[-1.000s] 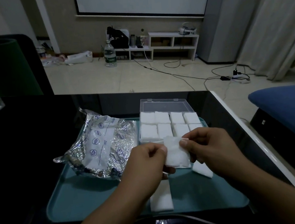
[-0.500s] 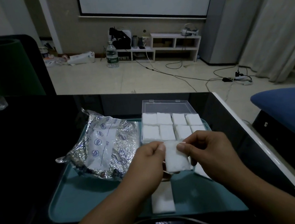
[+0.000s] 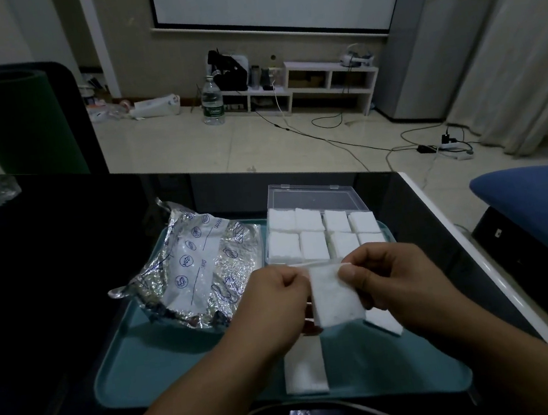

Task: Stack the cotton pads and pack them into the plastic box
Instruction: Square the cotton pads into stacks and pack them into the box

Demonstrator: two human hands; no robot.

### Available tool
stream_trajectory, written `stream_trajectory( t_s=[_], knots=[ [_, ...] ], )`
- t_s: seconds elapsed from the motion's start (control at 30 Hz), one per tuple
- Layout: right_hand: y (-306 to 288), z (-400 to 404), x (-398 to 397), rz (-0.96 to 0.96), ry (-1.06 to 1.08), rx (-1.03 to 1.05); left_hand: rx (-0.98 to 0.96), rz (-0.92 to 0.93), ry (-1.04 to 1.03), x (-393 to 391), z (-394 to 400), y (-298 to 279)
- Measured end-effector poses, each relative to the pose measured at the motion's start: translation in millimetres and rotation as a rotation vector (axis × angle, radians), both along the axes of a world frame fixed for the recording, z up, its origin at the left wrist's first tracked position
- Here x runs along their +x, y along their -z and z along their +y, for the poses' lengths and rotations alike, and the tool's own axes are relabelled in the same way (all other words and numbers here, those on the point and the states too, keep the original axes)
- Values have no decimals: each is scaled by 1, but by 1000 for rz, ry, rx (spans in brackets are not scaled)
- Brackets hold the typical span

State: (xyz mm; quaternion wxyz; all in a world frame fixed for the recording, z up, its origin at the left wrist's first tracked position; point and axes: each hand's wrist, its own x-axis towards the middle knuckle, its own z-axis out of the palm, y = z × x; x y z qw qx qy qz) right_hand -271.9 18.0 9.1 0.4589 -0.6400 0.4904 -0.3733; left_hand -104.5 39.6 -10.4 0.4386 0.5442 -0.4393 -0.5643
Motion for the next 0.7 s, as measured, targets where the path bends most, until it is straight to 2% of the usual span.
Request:
stream_trajectory(
  t_s=[0.1,0.27,0.57,0.7],
  knots=[
    [8,-3,4,73,95,-55,7,52,13,-1,0,-2],
    [8,-2,7,75,90,-69,14,129,17,-2,1,-6],
    [7,0,7,156,84,-118,9,94,45,0,2,-4],
    [8,0,8,187,108,-150,57,133,23,-2,2,-8]
  ],
)
